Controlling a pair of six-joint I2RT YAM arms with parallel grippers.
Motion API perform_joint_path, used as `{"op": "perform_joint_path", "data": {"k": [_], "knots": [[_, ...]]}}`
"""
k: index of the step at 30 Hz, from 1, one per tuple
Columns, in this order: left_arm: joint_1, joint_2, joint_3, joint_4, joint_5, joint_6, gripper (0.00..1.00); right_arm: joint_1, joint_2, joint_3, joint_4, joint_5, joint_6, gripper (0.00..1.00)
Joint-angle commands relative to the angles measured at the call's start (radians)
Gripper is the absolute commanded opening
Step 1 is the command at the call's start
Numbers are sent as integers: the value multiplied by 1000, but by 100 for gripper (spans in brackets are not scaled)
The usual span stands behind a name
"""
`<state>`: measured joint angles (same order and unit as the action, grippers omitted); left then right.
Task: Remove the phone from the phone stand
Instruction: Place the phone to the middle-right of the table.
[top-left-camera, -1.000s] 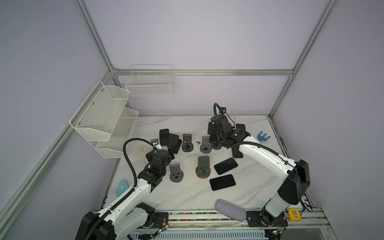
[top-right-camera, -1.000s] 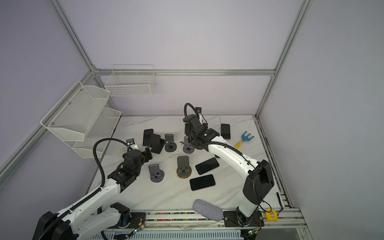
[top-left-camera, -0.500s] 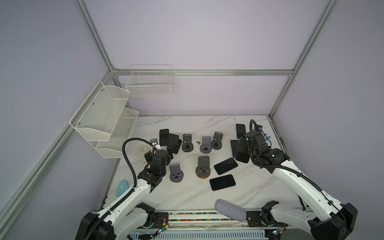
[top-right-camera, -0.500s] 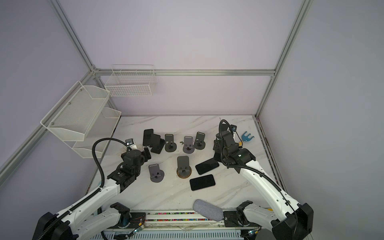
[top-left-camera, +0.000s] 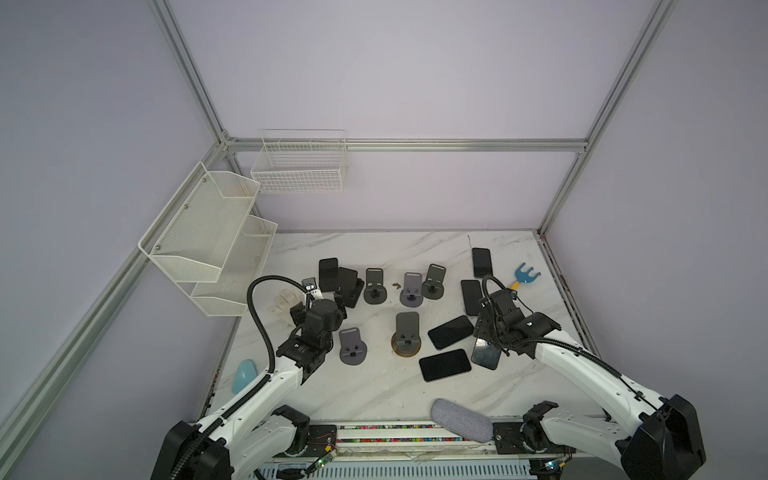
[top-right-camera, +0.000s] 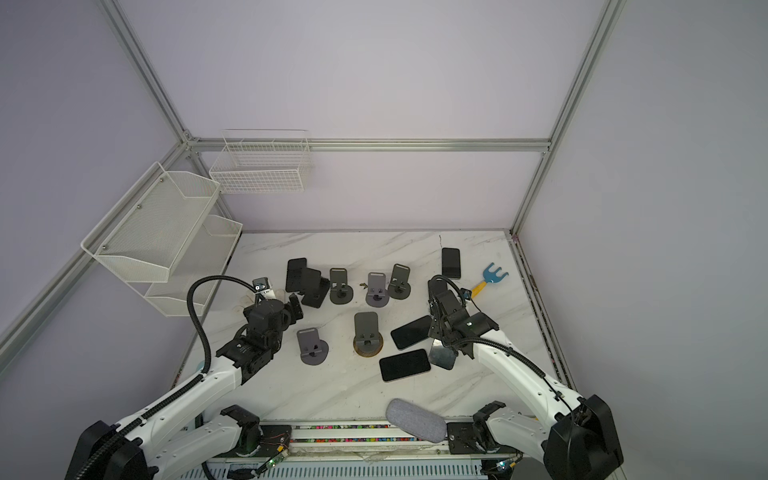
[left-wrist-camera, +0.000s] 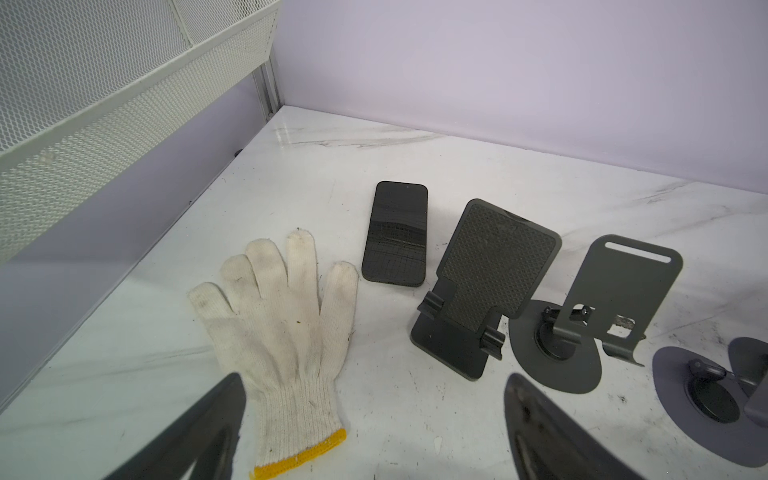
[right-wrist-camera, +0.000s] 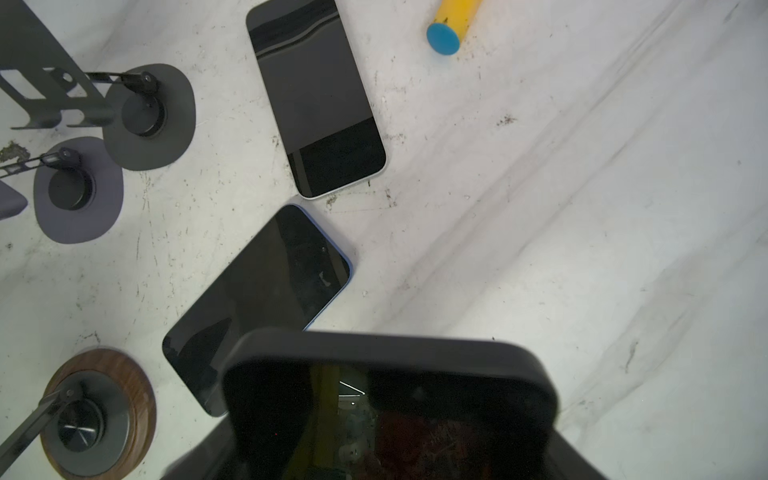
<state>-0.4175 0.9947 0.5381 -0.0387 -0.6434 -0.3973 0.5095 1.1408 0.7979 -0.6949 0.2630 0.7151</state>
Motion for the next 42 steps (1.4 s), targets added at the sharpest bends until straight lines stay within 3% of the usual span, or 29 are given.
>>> {"op": "perform_joint_path", "data": {"k": [1, 12, 23, 30, 42], "knots": [[0, -5, -28, 33, -2, 6, 95, -17, 40, -30, 55, -27, 55, 50], [0, -47, -34, 12, -9, -12, 95, -93, 192, -82, 163, 10, -21, 51], [0, -75, -49, 15, -21, -26, 95, -111, 382, -14, 185, -38, -118, 51], [0, -100, -59, 14, -27, -31, 96, -120, 409, 1, 152, -2, -108, 51], [0, -127, -63, 0, -47, -28, 96, -181, 434, -3, 141, -63, -122, 53]]}}
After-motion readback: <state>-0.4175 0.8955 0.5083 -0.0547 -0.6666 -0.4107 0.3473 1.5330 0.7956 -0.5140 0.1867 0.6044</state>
